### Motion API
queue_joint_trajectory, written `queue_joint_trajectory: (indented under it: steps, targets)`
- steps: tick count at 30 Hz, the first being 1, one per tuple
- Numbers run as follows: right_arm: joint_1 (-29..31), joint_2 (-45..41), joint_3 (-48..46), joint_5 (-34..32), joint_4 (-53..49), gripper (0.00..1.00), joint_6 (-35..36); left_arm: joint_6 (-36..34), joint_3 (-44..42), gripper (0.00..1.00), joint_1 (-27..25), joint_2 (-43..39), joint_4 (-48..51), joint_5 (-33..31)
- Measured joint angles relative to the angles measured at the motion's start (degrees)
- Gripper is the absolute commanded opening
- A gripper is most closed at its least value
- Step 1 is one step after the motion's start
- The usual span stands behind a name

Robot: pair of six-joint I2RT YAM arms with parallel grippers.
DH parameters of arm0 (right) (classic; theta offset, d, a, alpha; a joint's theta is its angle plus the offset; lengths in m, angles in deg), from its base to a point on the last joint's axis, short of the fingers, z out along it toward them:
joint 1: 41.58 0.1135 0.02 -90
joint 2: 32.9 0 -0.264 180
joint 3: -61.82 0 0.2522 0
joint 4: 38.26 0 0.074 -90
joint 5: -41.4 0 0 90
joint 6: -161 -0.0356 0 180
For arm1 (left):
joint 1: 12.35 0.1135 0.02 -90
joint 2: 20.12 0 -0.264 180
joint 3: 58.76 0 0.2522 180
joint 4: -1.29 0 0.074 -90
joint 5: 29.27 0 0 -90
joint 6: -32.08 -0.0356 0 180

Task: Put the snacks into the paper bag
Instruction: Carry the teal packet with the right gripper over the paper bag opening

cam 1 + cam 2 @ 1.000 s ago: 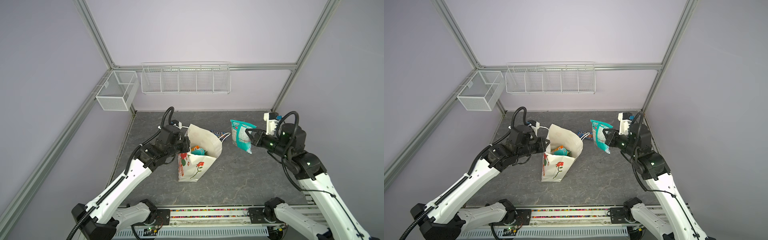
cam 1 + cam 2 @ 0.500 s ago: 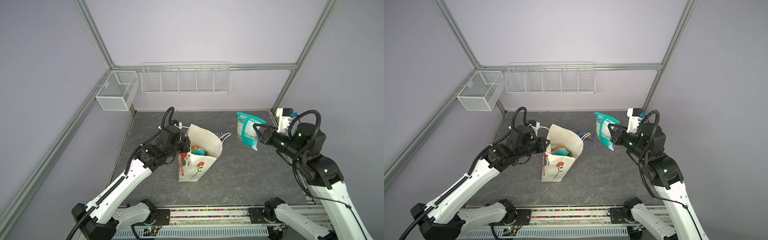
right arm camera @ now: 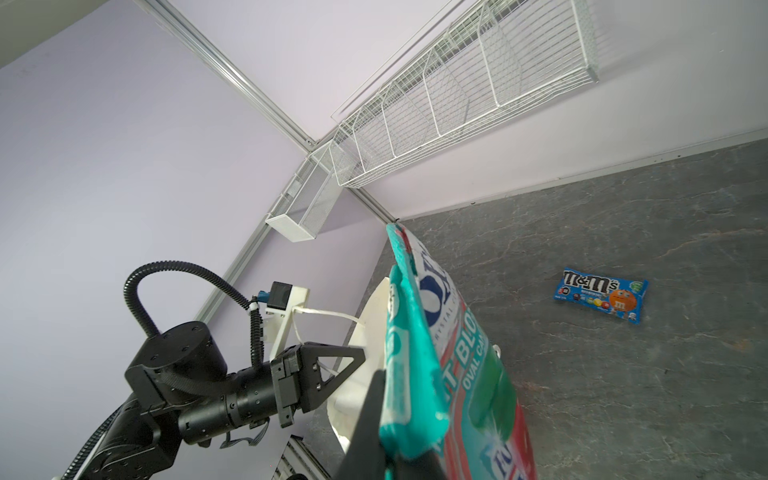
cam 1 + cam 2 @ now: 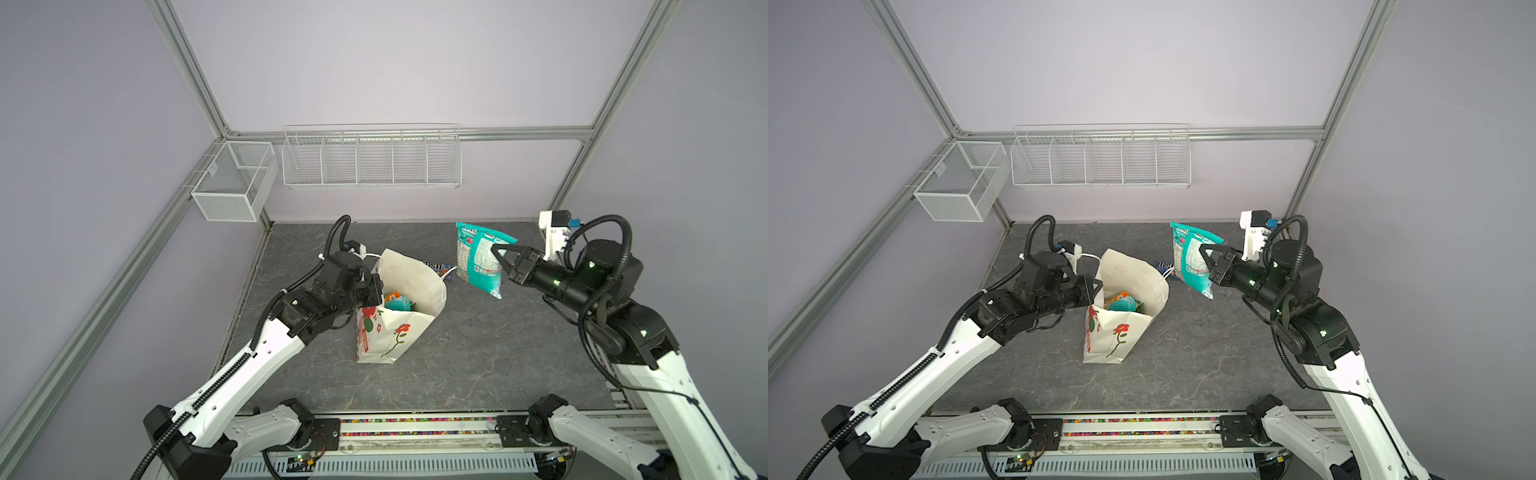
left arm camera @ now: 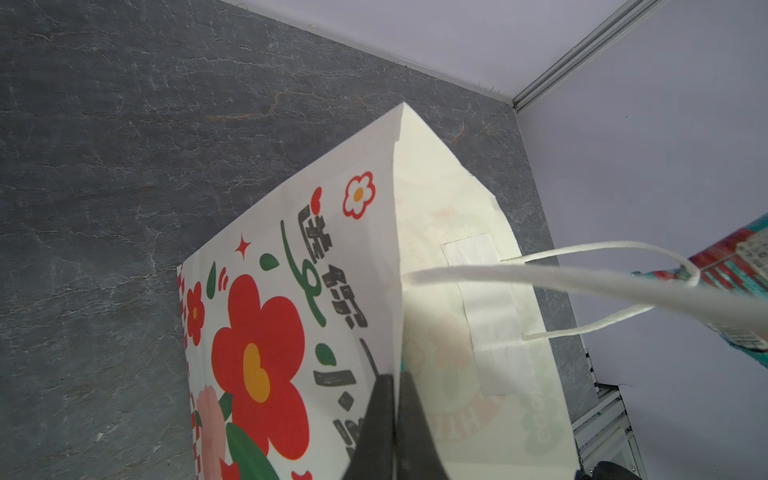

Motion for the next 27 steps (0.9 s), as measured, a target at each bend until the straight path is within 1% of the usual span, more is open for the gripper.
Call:
queue_joint_trajectory:
  steps: [13,27]
  targets:
    - [6.64,3.23,0.35,1.18,7.26,0.07,-2.64,0.61,-1.49,0.00,-0.37,-1.16,-1.42,-0.02]
    - [15.15,8.72,0.07,-1.29,12.39,0.07,-3.80,0.83,-1.99,0.00,-0.50,-1.97,-1.44,-0.09]
